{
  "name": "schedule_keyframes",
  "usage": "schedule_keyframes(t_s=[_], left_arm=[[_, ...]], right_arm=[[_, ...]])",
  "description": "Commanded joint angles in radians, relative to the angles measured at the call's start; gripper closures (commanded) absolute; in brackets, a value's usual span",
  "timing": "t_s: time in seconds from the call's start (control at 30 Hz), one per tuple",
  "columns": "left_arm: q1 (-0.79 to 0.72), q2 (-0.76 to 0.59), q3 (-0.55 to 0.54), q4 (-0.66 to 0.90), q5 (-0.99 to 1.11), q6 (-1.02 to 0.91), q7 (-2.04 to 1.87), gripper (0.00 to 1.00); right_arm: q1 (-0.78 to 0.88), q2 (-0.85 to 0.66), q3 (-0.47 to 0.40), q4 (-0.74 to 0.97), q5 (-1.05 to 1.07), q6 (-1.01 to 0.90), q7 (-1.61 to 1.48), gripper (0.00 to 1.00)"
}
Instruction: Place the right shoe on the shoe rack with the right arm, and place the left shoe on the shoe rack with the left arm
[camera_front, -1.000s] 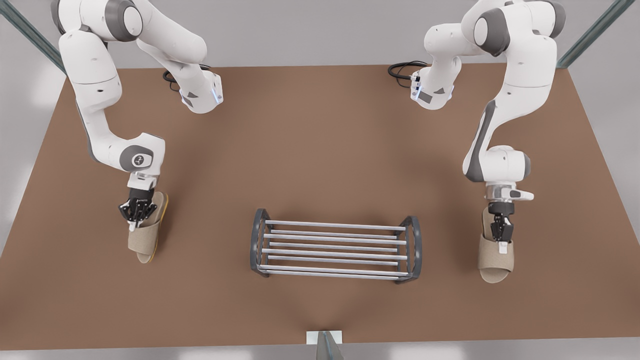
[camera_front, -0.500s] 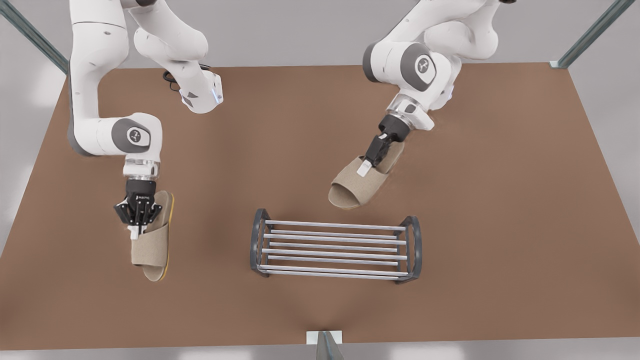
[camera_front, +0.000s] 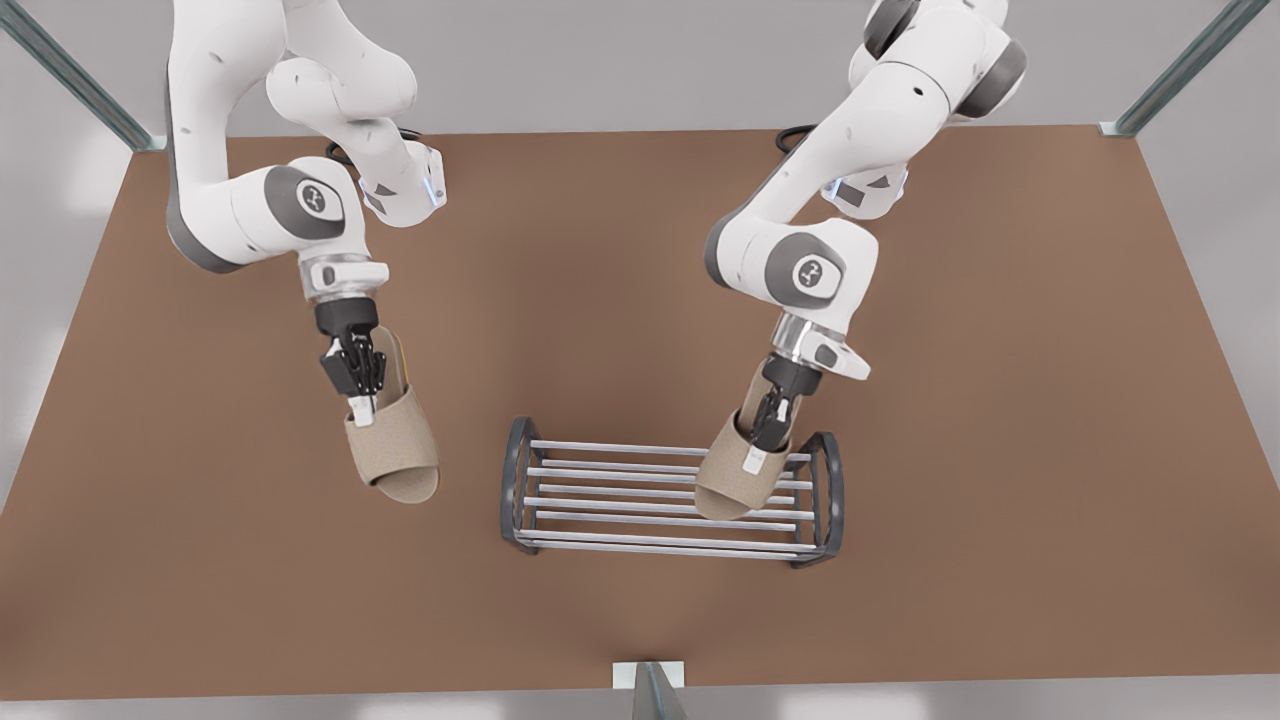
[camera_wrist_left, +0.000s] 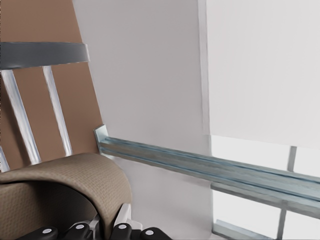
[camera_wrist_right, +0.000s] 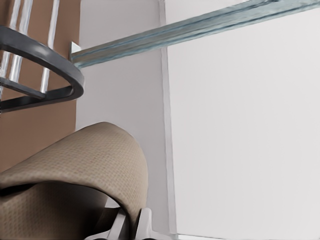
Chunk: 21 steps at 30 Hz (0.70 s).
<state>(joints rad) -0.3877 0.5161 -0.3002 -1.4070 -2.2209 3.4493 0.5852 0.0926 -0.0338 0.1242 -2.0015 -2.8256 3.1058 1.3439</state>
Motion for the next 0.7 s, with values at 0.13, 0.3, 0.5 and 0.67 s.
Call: schedule_keyframes(t_s=[0.13,0.3,0.5,0.67], left_arm=[[-0.005,0.041,0.001,-0.001,0.052,-0.036,-0.274,0.72],[-0.003,0.036,0.000,-0.012,0.090,-0.047,-0.271,0.00],[0.001,0.068,0.001,-0.029,0.090,-0.050,-0.260,0.00],[0.041,-0.129,-0.002,-0.041,-0.052,-0.039,-0.281,0.00]], right_arm=[[-0.024,-0.001,0.002,0.021,0.075,0.019,-0.735,0.79],[0.018,0.012,0.017,0.040,0.152,0.005,-0.781,0.79],[0.019,0.069,0.029,0.084,0.307,0.002,-0.779,0.79],[0.019,0.074,0.046,0.084,0.336,-0.033,-0.784,0.79]])
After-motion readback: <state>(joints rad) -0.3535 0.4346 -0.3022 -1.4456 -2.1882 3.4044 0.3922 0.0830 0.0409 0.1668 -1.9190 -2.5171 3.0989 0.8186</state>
